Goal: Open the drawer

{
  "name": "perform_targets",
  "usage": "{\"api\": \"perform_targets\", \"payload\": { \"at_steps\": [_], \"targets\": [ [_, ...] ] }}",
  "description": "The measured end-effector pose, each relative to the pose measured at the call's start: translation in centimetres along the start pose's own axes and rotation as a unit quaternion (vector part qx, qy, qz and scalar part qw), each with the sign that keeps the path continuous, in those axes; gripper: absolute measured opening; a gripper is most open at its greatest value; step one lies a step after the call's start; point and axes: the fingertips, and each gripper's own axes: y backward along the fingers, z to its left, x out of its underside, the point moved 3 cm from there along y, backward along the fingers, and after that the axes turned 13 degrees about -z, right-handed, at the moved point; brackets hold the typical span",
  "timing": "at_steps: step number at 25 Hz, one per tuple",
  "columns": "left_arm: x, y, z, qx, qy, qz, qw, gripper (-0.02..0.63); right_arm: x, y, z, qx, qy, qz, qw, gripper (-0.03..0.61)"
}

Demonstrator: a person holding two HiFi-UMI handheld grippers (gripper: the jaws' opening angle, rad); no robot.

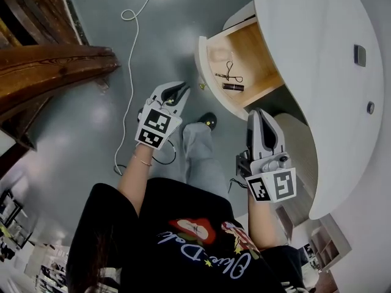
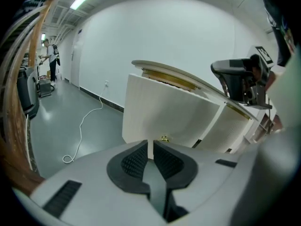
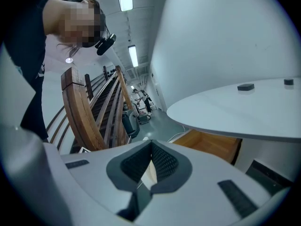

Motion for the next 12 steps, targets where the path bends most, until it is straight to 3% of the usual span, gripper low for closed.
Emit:
{"api": "perform_targets", "payload": {
  "at_steps": [3,12],
  "targets": [
    [-1.7,1.1,0.7,-0.015,-0.018,-0.006,0.9997,0.011,-0.8,0.1,0.2,0.001,0.004,-0.003,1.0,0.0],
    [-9.6,3.9,-0.9,-0.018,-0.047,-0.031,0.9983,0.005,-5.0,1.6,0.4,0.017,0.007,-0.021,1.0,0.0]
  ]
}}
